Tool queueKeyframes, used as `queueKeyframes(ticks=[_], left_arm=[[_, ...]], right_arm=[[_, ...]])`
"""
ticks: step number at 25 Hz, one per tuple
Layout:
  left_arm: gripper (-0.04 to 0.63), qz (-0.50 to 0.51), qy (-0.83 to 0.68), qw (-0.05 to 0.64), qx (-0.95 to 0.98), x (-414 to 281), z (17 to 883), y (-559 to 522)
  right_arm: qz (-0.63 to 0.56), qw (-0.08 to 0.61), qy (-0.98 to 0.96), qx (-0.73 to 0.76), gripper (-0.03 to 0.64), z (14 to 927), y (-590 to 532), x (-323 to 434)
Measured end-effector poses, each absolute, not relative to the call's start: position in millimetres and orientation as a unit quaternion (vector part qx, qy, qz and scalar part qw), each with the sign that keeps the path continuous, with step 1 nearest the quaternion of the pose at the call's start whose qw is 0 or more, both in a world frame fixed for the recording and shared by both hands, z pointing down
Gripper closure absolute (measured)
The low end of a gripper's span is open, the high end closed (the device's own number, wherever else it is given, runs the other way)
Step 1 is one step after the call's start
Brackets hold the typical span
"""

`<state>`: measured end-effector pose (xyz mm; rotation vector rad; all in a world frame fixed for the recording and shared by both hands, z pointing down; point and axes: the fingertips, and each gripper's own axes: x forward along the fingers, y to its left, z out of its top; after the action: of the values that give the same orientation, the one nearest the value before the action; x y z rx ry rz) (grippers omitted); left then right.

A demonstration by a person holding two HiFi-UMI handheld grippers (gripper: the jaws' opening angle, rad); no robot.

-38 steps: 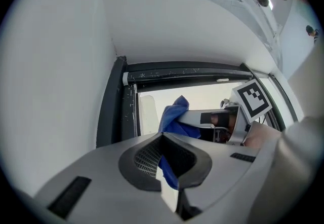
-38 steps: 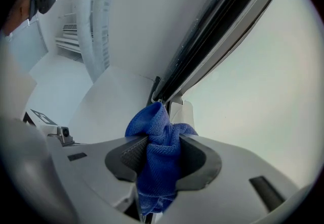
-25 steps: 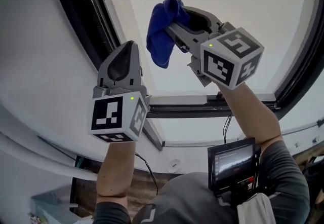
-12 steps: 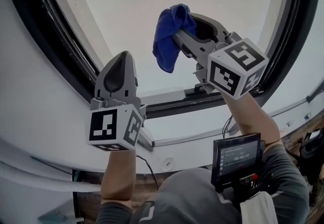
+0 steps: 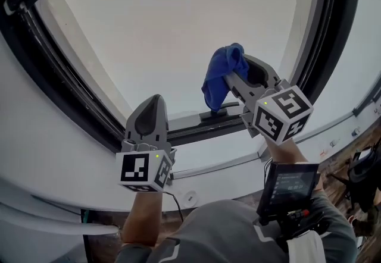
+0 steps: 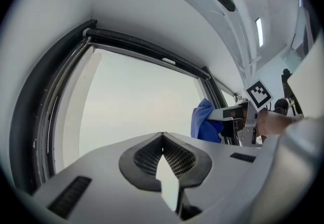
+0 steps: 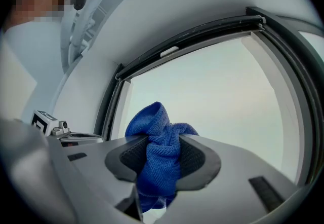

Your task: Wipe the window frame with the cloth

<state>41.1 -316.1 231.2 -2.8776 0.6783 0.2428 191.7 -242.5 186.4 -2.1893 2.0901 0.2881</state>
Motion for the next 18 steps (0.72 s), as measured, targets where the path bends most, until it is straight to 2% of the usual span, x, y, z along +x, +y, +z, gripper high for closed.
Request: queueKeyframes(ticks=[9, 18], left_arm=[[0.588, 0.050, 0.238, 0.041, -0.969, 51.3, 289.4, -315.0], [0.588, 0.025, 0.233, 0.028, -0.972, 65.0, 317.1, -315.7]], right_arm=[[0.051, 0.038, 0.677, -0.733, 0.463, 245.0, -228.4, 210.3], [0.018, 0.028, 0.673, -0.739, 0.465, 286.2, -228.8, 218.8]])
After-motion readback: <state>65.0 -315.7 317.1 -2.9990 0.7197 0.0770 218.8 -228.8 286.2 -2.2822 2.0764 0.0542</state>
